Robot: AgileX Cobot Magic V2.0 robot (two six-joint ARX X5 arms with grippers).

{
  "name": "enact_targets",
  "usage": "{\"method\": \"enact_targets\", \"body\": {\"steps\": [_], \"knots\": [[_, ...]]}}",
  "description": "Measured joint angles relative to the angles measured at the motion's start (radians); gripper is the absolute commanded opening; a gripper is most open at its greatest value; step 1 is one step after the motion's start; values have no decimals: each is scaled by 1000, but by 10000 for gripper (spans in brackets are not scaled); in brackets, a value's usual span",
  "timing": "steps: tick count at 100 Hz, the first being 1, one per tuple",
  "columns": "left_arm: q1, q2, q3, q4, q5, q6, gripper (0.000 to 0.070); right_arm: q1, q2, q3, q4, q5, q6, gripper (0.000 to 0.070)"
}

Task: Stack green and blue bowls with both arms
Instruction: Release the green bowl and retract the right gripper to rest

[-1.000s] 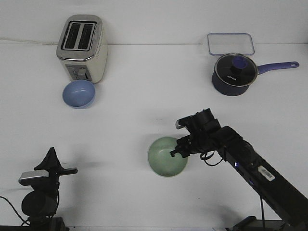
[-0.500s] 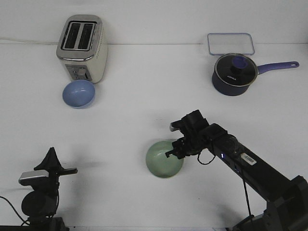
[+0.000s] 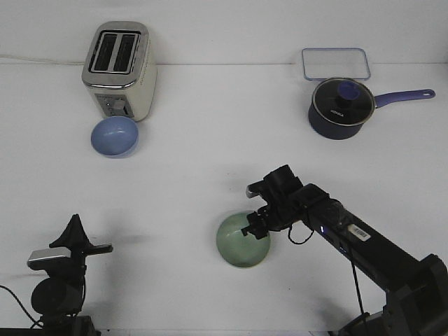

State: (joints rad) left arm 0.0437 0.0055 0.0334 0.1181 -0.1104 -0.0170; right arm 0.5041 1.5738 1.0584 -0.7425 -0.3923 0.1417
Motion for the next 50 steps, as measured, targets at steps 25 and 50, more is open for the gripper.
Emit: {"method": "enact_targets", "body": {"steps": [25,50], "knots": [[0,0,0,0,0,0,15,-35,-76,28,-7,3,-23,427],[0,0,0,0,0,0,15,-169,-341,111,100,138,-42,427]]}}
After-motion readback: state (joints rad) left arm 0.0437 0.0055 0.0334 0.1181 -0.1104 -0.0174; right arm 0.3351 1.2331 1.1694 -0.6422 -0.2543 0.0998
